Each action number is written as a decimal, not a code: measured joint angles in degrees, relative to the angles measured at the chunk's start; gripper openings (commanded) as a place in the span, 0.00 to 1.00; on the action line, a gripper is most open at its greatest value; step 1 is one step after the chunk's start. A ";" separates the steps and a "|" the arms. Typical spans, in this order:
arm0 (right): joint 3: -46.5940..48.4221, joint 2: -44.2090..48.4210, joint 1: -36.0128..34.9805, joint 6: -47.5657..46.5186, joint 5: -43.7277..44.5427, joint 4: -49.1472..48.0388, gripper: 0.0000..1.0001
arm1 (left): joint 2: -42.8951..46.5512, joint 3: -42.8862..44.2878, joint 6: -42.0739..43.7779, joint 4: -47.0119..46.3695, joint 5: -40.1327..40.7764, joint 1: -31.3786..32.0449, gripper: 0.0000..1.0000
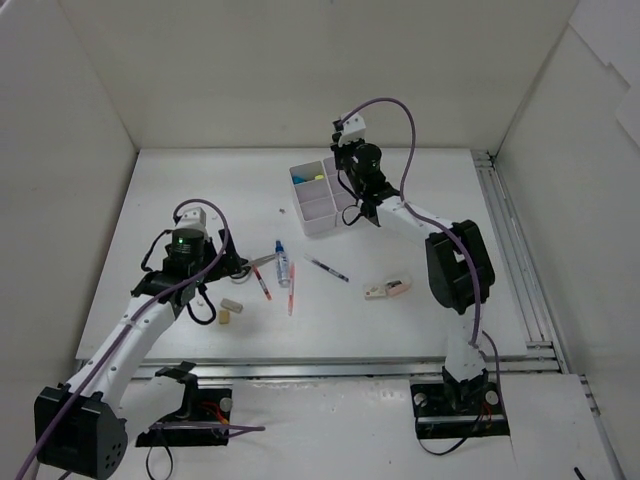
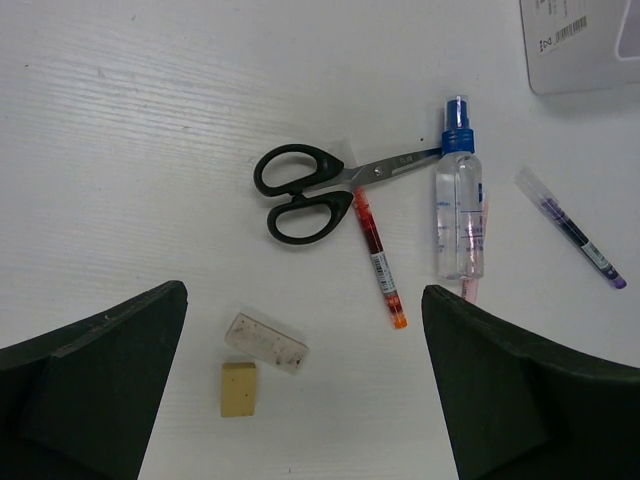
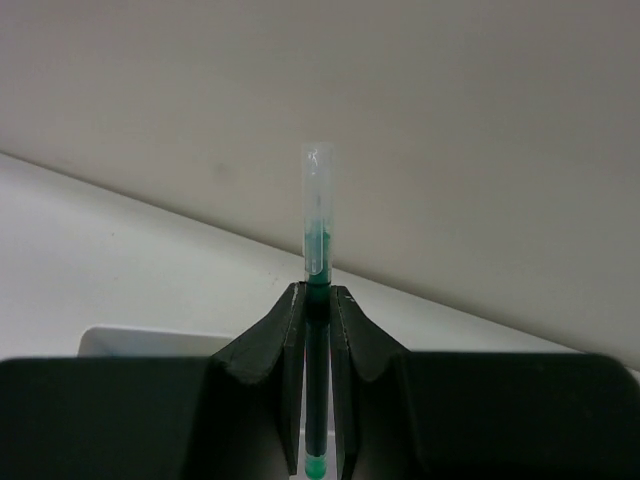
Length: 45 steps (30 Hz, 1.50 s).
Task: Sort the stationery into containers
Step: Place the pen in the storage box.
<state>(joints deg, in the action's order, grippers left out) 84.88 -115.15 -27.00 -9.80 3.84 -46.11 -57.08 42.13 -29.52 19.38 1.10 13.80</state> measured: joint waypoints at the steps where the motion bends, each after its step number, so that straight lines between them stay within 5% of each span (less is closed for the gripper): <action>1: 1.84 -2.08 0.33 0.00 -0.09 -0.57 0.00 | -0.39 0.15 0.07 -0.17 0.00 0.00 0.99; 8: 11.54 -12.94 3.10 2.16 -3.13 -2.82 0.02 | -3.67 1.42 0.48 -0.37 0.46 0.00 0.99; 19: 11.58 -15.63 5.53 4.85 -7.74 -4.87 0.11 | -5.51 1.90 0.59 -0.96 0.42 0.00 1.00; 22: 9.81 -15.80 5.35 5.40 -8.37 -5.53 0.20 | -5.35 1.90 0.57 -1.01 0.42 0.00 1.00; 27: 4.70 -15.10 4.76 5.49 -8.37 -6.23 0.56 | -3.39 1.90 0.55 -1.03 0.46 0.00 1.00; 34: -7.43 -3.17 1.51 -0.50 -6.27 -5.05 0.98 | 0.96 0.59 0.48 -1.14 0.44 0.00 0.99; 39: -15.93 12.17 -4.63 -2.69 -4.85 -1.90 0.98 | 3.85 -0.42 0.35 -0.70 0.37 0.00 0.99; 45: -14.84 21.68 -8.74 -4.50 -8.24 22.80 0.98 | 7.65 -1.75 0.26 1.03 0.15 0.00 0.99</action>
<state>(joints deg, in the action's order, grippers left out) 70.04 -93.47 -35.75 -14.31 -4.40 -23.31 -49.43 40.38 -29.26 20.40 1.26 13.80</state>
